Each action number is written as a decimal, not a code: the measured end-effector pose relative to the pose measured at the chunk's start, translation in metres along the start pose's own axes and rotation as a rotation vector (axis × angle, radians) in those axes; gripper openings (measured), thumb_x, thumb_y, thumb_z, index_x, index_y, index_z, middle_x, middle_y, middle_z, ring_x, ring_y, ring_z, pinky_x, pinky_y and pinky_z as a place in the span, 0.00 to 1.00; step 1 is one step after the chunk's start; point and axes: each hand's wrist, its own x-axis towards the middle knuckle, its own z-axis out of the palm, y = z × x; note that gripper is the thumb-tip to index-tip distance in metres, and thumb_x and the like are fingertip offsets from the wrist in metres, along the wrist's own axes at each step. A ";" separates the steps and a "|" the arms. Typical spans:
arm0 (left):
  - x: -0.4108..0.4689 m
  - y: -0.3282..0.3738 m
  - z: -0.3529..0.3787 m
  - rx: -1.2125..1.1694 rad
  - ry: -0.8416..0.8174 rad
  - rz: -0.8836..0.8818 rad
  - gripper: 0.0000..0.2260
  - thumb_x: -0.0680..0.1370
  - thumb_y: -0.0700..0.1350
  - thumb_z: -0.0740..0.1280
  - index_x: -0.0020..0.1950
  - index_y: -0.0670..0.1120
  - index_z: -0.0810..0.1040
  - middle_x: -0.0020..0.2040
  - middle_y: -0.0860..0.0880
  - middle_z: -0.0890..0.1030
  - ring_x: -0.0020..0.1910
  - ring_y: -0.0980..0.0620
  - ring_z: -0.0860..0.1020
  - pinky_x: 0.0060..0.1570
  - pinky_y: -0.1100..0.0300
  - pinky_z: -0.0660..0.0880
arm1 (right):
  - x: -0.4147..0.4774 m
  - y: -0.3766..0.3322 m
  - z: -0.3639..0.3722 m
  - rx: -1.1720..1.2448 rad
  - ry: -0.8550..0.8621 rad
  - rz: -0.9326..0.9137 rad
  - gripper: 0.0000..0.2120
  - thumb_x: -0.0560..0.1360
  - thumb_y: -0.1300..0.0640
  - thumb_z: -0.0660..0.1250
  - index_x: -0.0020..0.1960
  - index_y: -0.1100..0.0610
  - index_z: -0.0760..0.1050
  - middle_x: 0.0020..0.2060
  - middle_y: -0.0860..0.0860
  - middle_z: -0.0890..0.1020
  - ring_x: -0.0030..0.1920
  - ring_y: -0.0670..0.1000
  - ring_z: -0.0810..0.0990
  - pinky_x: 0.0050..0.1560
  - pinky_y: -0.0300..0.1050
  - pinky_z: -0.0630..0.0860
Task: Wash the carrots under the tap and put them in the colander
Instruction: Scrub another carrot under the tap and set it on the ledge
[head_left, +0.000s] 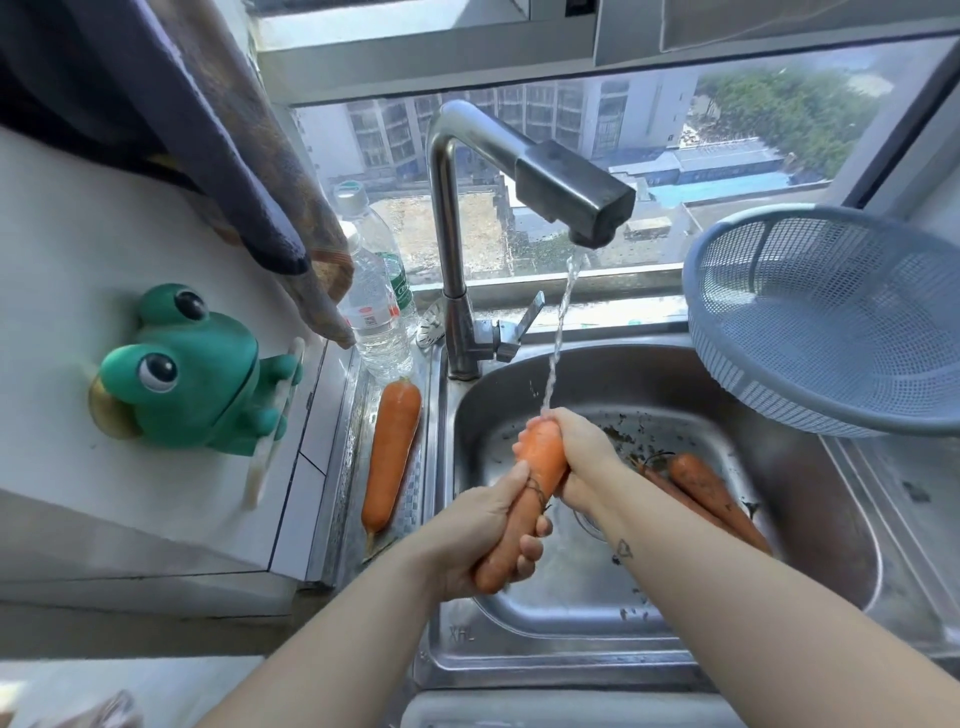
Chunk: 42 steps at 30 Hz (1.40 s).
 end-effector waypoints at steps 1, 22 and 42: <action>0.000 0.000 -0.001 -0.020 -0.003 0.001 0.21 0.80 0.58 0.58 0.60 0.42 0.69 0.35 0.47 0.75 0.25 0.56 0.71 0.23 0.66 0.71 | -0.002 -0.001 -0.001 0.000 -0.013 -0.001 0.13 0.79 0.57 0.60 0.39 0.62 0.75 0.32 0.57 0.78 0.32 0.54 0.78 0.31 0.43 0.78; 0.008 -0.005 0.006 0.768 0.405 0.328 0.08 0.78 0.47 0.66 0.55 0.48 0.70 0.40 0.49 0.76 0.32 0.54 0.75 0.30 0.64 0.73 | -0.014 -0.008 -0.002 -0.323 -0.170 -0.132 0.12 0.82 0.54 0.58 0.62 0.57 0.71 0.52 0.57 0.76 0.52 0.53 0.77 0.53 0.48 0.77; 0.038 0.015 0.005 0.880 0.154 0.479 0.30 0.74 0.45 0.72 0.71 0.55 0.62 0.55 0.53 0.77 0.47 0.57 0.77 0.50 0.58 0.75 | -0.004 -0.037 -0.010 -0.511 -0.017 -0.503 0.09 0.79 0.48 0.63 0.55 0.51 0.72 0.55 0.57 0.77 0.56 0.57 0.78 0.56 0.55 0.78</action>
